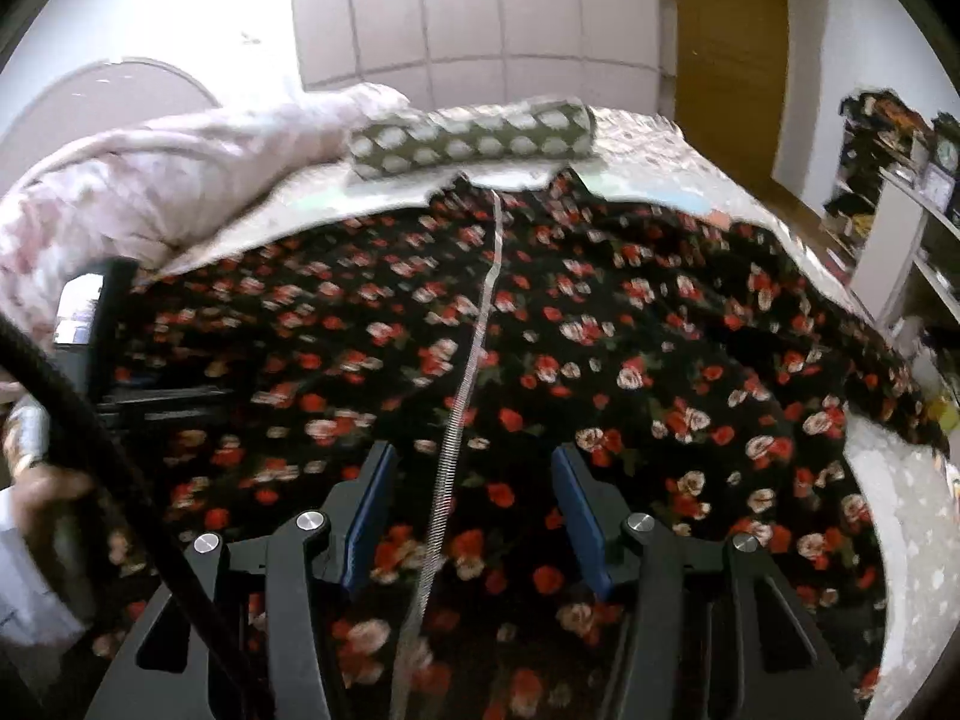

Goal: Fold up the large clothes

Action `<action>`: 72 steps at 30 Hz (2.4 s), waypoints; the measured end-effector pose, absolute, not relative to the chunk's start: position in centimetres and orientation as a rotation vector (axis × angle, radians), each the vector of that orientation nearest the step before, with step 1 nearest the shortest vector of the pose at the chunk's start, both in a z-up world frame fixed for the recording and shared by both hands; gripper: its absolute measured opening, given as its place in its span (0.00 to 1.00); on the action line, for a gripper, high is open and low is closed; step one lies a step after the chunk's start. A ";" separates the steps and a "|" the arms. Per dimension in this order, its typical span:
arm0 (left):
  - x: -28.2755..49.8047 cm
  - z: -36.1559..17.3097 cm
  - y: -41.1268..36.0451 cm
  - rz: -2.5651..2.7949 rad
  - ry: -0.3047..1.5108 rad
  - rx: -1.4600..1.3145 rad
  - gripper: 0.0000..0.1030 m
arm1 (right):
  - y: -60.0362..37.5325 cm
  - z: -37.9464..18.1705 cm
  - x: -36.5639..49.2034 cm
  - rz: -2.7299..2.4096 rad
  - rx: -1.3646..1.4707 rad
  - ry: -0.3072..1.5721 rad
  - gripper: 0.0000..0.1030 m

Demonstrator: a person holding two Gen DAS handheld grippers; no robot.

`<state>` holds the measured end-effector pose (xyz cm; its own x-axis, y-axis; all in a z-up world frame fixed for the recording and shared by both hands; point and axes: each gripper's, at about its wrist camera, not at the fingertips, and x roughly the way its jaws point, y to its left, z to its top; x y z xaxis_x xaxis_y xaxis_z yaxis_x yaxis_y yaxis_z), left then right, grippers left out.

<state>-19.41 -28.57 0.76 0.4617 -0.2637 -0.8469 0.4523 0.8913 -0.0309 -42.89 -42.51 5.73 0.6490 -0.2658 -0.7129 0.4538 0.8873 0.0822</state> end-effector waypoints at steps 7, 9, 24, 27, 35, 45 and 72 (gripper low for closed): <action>-19.4 0.8 -28.5 -0.444 0.997 0.210 1.00 | -44.0 3.0 -42.1 -0.452 0.280 0.809 0.56; -19.4 0.8 -28.5 -0.443 0.996 0.210 1.00 | -44.2 2.4 -42.1 -0.452 0.285 0.807 0.56; -19.6 1.6 -28.1 -0.462 1.004 0.189 0.99 | -44.5 1.3 -42.9 -0.440 0.309 0.733 0.67; -20.6 4.6 -25.7 -0.584 1.015 0.105 0.88 | -44.6 1.3 -43.0 -0.432 0.314 0.731 0.67; -22.9 9.5 -13.8 -0.539 0.862 0.182 0.88 | -44.5 1.3 -42.9 -0.428 0.316 0.730 0.69; -21.5 4.1 -8.5 -0.539 0.990 0.234 0.18 | -44.3 1.3 -42.8 -0.440 0.294 0.740 0.69; -13.1 15.7 -20.3 -0.764 0.963 -0.226 0.12 | -44.2 1.3 -42.8 -0.442 0.292 0.736 0.70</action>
<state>-13.06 -20.30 15.66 0.3374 -0.6757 -0.6555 0.4848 0.7216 -0.4943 -42.82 -44.18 1.31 0.6560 -0.2834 -0.6995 0.4841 0.8690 0.1019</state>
